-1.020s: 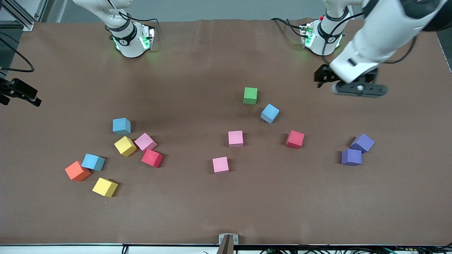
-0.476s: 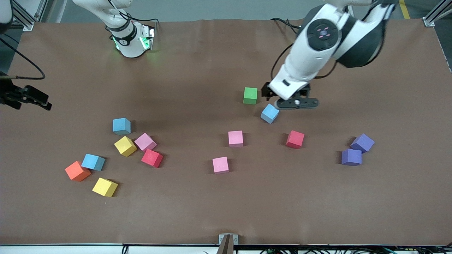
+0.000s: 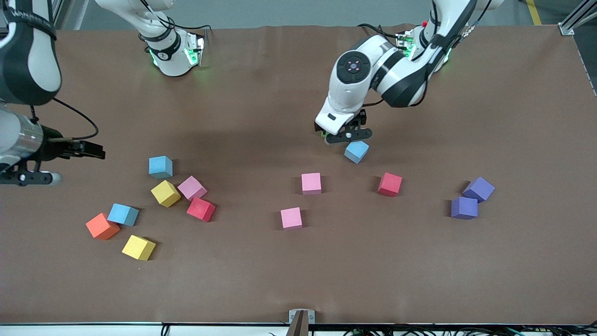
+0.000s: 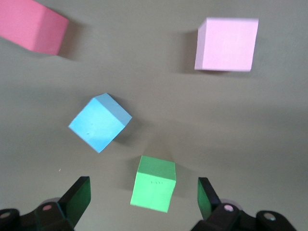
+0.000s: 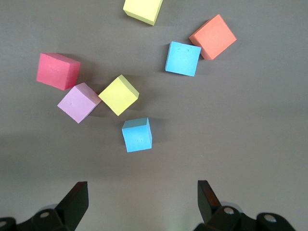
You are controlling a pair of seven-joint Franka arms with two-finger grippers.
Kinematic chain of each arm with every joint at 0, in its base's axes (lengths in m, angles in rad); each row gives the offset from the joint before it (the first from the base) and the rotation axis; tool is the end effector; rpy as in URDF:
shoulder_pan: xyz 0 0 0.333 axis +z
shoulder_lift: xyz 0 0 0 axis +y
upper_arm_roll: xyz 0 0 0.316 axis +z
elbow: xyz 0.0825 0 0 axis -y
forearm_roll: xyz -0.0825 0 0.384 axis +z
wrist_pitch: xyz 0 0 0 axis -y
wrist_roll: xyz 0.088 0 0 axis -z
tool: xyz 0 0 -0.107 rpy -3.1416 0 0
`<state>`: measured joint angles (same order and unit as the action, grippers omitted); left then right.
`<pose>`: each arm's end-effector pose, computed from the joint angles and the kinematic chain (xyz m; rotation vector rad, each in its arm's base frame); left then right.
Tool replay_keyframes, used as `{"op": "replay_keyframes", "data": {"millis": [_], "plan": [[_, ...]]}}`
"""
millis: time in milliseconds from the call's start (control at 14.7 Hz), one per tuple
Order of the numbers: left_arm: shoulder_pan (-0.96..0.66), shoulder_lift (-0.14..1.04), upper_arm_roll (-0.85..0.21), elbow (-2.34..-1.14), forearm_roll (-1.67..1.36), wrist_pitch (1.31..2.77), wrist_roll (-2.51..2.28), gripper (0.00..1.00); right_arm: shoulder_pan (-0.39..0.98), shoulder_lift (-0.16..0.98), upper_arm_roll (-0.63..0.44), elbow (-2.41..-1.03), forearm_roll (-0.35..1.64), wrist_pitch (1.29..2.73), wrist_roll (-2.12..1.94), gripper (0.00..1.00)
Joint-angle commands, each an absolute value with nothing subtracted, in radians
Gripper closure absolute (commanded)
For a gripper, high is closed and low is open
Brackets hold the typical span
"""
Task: Arrange 11 blocks into digit 3
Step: 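Grasp the green block with the left gripper while the right gripper grasps a blue block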
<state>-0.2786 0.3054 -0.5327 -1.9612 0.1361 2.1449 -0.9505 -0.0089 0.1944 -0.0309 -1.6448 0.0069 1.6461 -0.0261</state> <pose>0.4235 -0.4199 0.3332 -3.1065 -0.1168 0.1251 0.5995 -0.0219 0.4830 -3.1198 0.0232 0.3018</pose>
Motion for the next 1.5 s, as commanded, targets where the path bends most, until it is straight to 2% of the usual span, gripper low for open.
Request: {"op": "replay_keyframes", "data": {"millis": [0, 136, 612, 952, 1020, 1088, 1224, 1292, 1428], "plan": [[-0.282, 0.319, -0.561, -2.064, 0.186, 2.277, -0.953, 0.03, -0.008, 0.172, -0.034, -1.785, 0.003, 1.753, -0.023, 0.0], [-0.296, 0.327, -0.565, -2.137, 0.216, 2.382, -0.953, 0.05, -0.014, 0.172, -0.034, -1.868, 0.003, 1.849, -0.031, 0.0], [-0.328, 0.406, -0.566, -2.148, 0.293, 2.396, -0.951, 0.09, -0.002, 0.175, -0.034, -2.164, 0.003, 2.12, -0.097, 0.0], [-0.314, 0.446, -0.568, -2.149, 0.311, 2.398, -0.956, 0.12, 0.035, 0.228, -0.034, -2.217, 0.002, 2.204, -0.098, 0.0], [-0.314, 0.455, -0.568, -2.149, 0.311, 2.398, -0.956, 0.18, 0.037, 0.241, -0.034, -2.217, 0.003, 2.21, -0.098, 0.0], [-0.313, 0.459, -0.568, -2.149, 0.31, 2.398, -0.962, 0.33, 0.037, 0.253, -0.032, -2.217, 0.003, 2.215, -0.098, 0.0], [-0.313, 0.486, -0.568, -2.135, 0.31, 2.398, -0.988, 0.55, 0.038, 0.273, -0.032, -2.218, 0.003, 2.238, -0.098, 0.0], [-0.322, 0.489, -0.568, -2.122, 0.31, 2.396, -1.009, 0.6, 0.038, 0.285, -0.032, -2.218, 0.003, 2.252, -0.098, 0.0], [-0.345, 0.494, -0.569, -2.088, 0.308, 2.388, -1.049, 0.64, 0.04, 0.31, -0.031, -2.22, 0.003, 2.273, -0.098, 0.0]]}}
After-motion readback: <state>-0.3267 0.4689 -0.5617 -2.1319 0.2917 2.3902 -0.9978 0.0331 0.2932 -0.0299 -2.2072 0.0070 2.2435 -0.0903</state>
